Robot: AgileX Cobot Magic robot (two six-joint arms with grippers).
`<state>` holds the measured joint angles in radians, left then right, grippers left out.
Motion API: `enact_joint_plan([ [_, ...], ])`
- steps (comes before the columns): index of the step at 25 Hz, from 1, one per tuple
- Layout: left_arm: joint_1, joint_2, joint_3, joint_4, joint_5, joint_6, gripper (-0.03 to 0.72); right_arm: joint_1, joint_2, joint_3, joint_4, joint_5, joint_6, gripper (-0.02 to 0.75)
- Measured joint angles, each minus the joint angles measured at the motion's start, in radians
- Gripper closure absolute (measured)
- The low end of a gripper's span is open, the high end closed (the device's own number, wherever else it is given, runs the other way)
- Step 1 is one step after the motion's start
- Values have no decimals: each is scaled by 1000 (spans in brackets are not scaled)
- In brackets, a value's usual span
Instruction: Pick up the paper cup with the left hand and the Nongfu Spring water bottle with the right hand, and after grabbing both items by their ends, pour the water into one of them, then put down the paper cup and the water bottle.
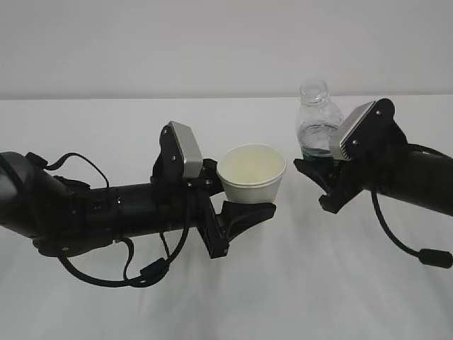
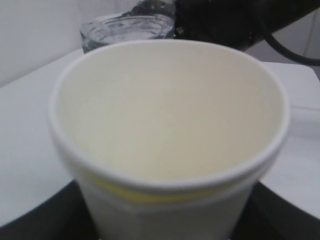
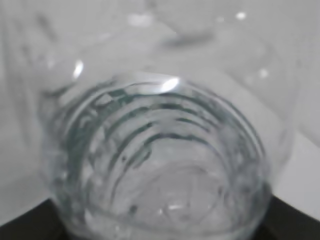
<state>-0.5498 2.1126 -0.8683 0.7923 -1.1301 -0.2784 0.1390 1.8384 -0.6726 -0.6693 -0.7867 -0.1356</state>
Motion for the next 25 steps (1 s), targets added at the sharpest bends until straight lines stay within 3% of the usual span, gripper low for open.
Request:
enact_joint_plan([
  [15, 0, 0, 0, -63, -8, 0, 215, 0, -39, -109, -17, 70, -18, 286],
  [25, 0, 0, 0, -66, -8, 0, 221, 0, -39, -122, -23, 78, -135, 286],
])
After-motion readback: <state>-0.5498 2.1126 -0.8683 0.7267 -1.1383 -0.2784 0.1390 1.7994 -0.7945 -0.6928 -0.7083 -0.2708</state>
